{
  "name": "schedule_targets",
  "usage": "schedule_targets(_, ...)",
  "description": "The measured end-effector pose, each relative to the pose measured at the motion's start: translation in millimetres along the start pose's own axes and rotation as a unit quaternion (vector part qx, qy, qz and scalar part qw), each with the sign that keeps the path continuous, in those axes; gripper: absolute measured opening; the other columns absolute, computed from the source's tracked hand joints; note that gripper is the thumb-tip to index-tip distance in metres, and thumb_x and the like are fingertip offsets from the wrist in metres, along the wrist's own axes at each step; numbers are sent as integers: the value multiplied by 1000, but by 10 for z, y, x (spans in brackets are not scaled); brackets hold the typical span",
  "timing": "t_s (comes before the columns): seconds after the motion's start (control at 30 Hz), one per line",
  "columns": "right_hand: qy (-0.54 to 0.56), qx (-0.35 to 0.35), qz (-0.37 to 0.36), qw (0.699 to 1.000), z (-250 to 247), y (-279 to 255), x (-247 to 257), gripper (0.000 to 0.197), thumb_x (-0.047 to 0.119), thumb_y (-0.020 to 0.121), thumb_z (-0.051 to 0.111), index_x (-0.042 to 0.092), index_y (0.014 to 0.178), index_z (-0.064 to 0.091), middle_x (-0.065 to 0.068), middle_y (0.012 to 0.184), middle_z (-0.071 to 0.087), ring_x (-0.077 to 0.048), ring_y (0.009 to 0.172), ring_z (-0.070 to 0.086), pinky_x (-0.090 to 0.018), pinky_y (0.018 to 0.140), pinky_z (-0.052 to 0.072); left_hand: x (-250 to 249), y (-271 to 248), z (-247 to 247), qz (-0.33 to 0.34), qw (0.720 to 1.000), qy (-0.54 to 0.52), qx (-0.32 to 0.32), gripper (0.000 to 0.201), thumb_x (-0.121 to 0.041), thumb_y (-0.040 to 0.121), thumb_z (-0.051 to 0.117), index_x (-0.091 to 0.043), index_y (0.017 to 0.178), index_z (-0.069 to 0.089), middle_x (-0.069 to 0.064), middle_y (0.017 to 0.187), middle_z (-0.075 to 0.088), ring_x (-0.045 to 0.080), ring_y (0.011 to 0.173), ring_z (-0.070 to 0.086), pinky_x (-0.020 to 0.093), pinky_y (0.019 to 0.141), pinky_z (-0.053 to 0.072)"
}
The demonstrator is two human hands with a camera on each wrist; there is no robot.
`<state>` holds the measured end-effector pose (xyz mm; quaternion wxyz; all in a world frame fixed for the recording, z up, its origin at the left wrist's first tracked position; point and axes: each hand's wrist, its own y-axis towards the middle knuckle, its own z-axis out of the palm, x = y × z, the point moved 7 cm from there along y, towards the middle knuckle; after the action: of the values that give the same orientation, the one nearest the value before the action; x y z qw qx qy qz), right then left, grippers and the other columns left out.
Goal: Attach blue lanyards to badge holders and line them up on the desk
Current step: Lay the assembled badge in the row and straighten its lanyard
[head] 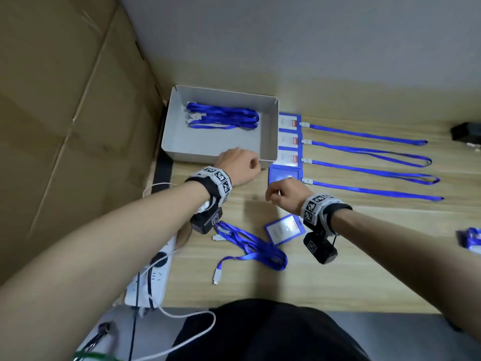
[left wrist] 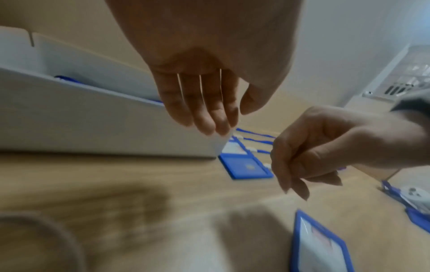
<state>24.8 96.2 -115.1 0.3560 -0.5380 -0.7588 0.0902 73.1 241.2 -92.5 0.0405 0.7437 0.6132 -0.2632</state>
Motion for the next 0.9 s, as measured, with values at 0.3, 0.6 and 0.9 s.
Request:
schedule_targets(0.3,0,51,-12,999,1011,-112,214,12,36,84,66,27,91,68,10,82,65,-19,83,61,-28,74,46,520,-863,851,-42,986,52,152,12,-24,78,57,-27,87,65,-7,101,68,23,97,63,29,76,45)
schedule_targets(0.6,-155,114,-80,978,1553,-198,526,14,36,82,66,24,89,68,3,95,66,-24,85,60,-26,64,36,725,-1607,1321,-73,956,88,269,27,-42,72,70,-27,94,65,-6,99,63,22,94,62,29,78,49)
schedule_targets(0.9,39,76,-53,995,1379,-405,486,17,31,84,68,15,84,67,0,84,64,-21,79,59,-35,72,50,634,-1703,1362,-66,966,-19,248,22,-35,87,63,-15,78,64,3,74,57,26,75,58,28,62,39)
